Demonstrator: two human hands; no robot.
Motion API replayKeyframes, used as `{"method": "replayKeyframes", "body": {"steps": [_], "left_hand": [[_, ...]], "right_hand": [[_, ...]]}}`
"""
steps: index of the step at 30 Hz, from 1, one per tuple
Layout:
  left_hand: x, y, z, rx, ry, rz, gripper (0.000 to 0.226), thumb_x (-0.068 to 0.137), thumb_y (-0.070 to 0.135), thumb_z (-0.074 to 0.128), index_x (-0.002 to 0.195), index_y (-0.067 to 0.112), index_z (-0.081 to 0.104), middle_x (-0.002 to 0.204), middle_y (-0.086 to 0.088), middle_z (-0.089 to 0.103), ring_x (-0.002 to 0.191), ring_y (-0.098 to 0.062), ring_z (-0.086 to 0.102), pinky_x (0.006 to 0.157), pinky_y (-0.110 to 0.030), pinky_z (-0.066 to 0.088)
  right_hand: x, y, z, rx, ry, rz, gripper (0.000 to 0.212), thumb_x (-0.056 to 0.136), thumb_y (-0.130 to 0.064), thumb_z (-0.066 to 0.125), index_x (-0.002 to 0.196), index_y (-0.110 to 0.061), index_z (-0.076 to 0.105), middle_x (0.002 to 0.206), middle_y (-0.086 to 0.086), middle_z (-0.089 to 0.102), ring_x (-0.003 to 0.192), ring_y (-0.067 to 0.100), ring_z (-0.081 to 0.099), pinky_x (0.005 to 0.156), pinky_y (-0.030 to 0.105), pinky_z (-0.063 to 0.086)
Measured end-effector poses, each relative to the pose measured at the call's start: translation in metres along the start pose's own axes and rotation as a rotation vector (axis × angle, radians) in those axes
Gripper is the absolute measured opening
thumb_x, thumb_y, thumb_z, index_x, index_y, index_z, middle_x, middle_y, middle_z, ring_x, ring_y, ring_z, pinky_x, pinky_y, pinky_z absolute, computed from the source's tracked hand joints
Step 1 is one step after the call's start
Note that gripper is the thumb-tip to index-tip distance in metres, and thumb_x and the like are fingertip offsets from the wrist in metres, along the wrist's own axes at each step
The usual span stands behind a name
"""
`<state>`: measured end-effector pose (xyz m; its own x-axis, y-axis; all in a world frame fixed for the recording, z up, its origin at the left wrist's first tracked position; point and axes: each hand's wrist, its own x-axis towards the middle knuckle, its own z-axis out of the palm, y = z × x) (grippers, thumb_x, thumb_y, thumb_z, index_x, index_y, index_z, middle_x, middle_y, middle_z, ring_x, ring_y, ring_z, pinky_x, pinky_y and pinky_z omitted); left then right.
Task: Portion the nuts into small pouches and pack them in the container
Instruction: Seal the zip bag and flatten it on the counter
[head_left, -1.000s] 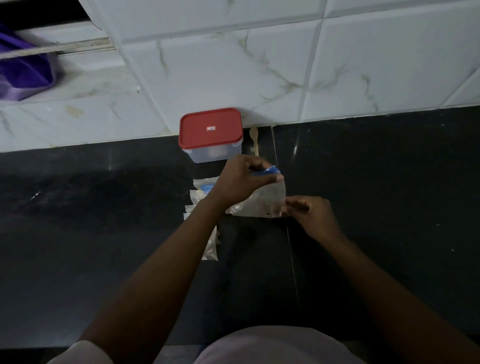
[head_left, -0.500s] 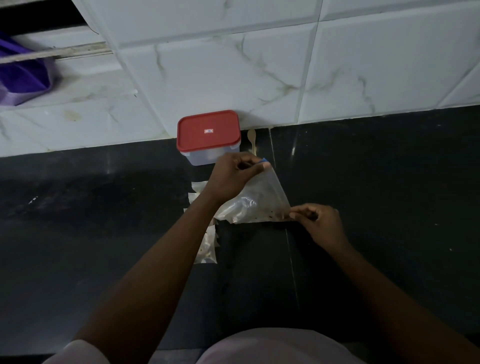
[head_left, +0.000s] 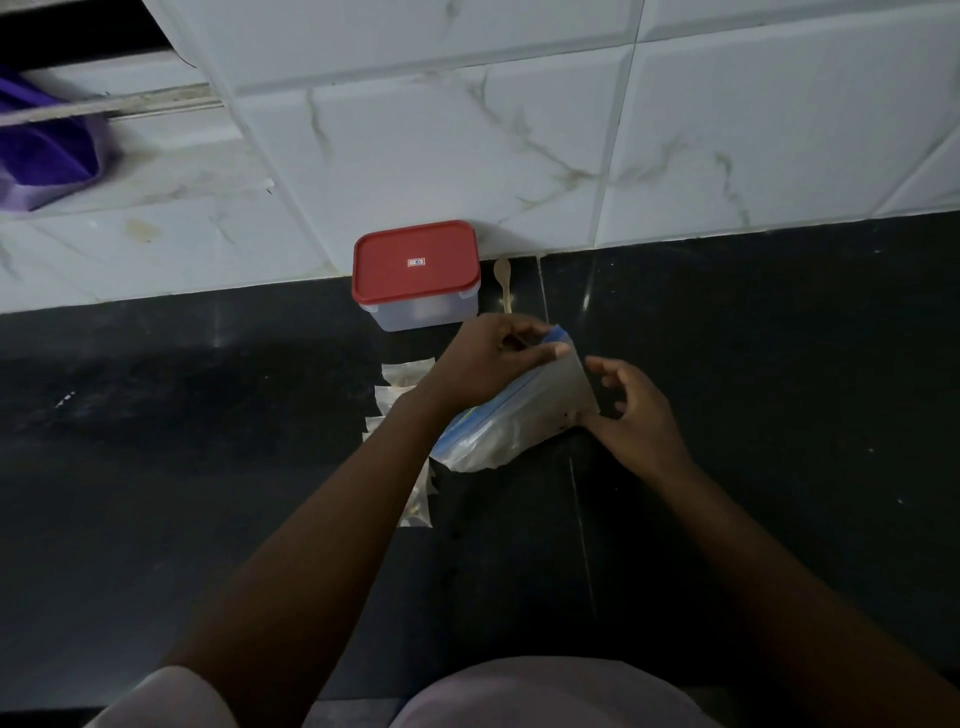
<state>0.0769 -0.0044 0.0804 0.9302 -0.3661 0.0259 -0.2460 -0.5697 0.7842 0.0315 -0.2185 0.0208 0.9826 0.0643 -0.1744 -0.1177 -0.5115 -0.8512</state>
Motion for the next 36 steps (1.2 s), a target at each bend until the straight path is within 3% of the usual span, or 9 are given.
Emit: {"method": "replayKeyframes", "body": {"steps": [4, 7, 11, 13, 17, 21, 25, 31, 36], "left_hand": [[-0.006, -0.001, -0.003, 0.079, -0.072, -0.039, 0.062, 0.088, 0.035, 0.078, 0.144, 0.022, 0.053, 0.121, 0.009, 0.060, 0.106, -0.006, 0.059, 0.088, -0.013, 0.047], [-0.017, -0.009, -0.009, 0.084, -0.077, -0.089, 0.061, 0.084, 0.030, 0.083, 0.138, 0.022, 0.057, 0.122, 0.009, 0.061, 0.106, -0.004, 0.058, 0.090, -0.013, 0.047], [-0.034, -0.022, -0.018, 0.143, -0.158, -0.214, 0.052, 0.085, 0.030, 0.081, 0.132, 0.020, 0.061, 0.121, 0.006, 0.061, 0.105, -0.004, 0.059, 0.094, -0.024, 0.052], [-0.043, -0.029, -0.023, 0.149, -0.182, -0.258, 0.048, 0.087, 0.028, 0.079, 0.131, 0.019, 0.061, 0.124, 0.002, 0.063, 0.108, -0.009, 0.061, 0.094, -0.027, 0.052], [-0.054, -0.037, -0.033, 0.144, -0.173, -0.326, 0.042, 0.089, 0.028, 0.077, 0.128, 0.021, 0.063, 0.120, 0.004, 0.065, 0.101, -0.005, 0.061, 0.090, -0.025, 0.052], [-0.056, -0.037, -0.039, 0.133, -0.112, -0.283, 0.034, 0.091, 0.021, 0.074, 0.124, 0.018, 0.067, 0.116, 0.003, 0.069, 0.096, -0.001, 0.064, 0.084, -0.017, 0.052], [-0.051, -0.032, -0.040, 0.168, -0.047, -0.192, 0.031, 0.092, 0.017, 0.074, 0.122, 0.016, 0.069, 0.114, 0.004, 0.071, 0.086, 0.008, 0.062, 0.076, -0.007, 0.050], [-0.050, -0.023, -0.038, 0.036, 0.191, -0.051, 0.034, 0.081, 0.016, 0.085, 0.105, 0.012, 0.062, 0.102, -0.002, 0.071, 0.088, -0.008, 0.070, 0.080, -0.024, 0.060], [-0.060, -0.033, -0.041, -0.165, 0.242, -0.141, 0.048, 0.072, 0.007, 0.089, 0.106, 0.016, 0.056, 0.105, -0.003, 0.069, 0.095, -0.013, 0.071, 0.084, -0.030, 0.061]], "right_hand": [[0.008, -0.027, 0.002, 0.224, 0.041, -0.092, 0.050, 0.089, -0.037, 0.076, 0.135, -0.036, 0.057, 0.129, -0.021, 0.061, 0.122, -0.001, 0.054, 0.102, 0.032, 0.046], [0.016, -0.040, 0.001, 0.282, 0.062, -0.137, 0.029, 0.095, -0.032, 0.070, 0.123, -0.037, 0.065, 0.116, -0.017, 0.068, 0.113, 0.001, 0.062, 0.101, 0.038, 0.052], [0.027, -0.050, -0.001, 0.229, 0.123, -0.131, 0.010, 0.099, -0.025, 0.064, 0.103, -0.033, 0.069, 0.102, -0.014, 0.069, 0.098, -0.004, 0.064, 0.085, 0.023, 0.055], [0.031, -0.051, -0.002, 0.248, 0.167, -0.087, 0.009, 0.100, -0.028, 0.062, 0.106, -0.030, 0.069, 0.100, -0.014, 0.068, 0.097, 0.000, 0.064, 0.083, 0.024, 0.054], [0.033, -0.050, -0.001, 0.300, 0.280, 0.016, 0.014, 0.103, -0.030, 0.059, 0.114, -0.028, 0.067, 0.102, -0.015, 0.065, 0.097, 0.000, 0.062, 0.096, 0.038, 0.055], [0.021, -0.049, 0.005, -0.023, 0.433, -0.321, 0.031, 0.097, -0.027, 0.063, 0.129, -0.025, 0.061, 0.129, -0.009, 0.055, 0.121, 0.008, 0.052, 0.105, 0.041, 0.046], [0.007, -0.069, 0.019, -0.416, 0.280, -0.671, 0.042, 0.088, -0.032, 0.065, 0.129, -0.024, 0.064, 0.134, -0.004, 0.057, 0.131, 0.015, 0.048, 0.113, 0.045, 0.029], [0.015, -0.087, 0.037, -0.521, 0.097, -0.624, 0.045, 0.089, -0.037, 0.069, 0.132, -0.024, 0.062, 0.125, -0.003, 0.067, 0.129, 0.018, 0.053, 0.118, 0.050, 0.017], [0.021, -0.095, 0.031, -0.450, 0.119, -0.626, 0.020, 0.092, -0.025, 0.070, 0.112, -0.028, 0.073, 0.106, -0.014, 0.070, 0.108, 0.009, 0.058, 0.106, 0.033, 0.026]]}}
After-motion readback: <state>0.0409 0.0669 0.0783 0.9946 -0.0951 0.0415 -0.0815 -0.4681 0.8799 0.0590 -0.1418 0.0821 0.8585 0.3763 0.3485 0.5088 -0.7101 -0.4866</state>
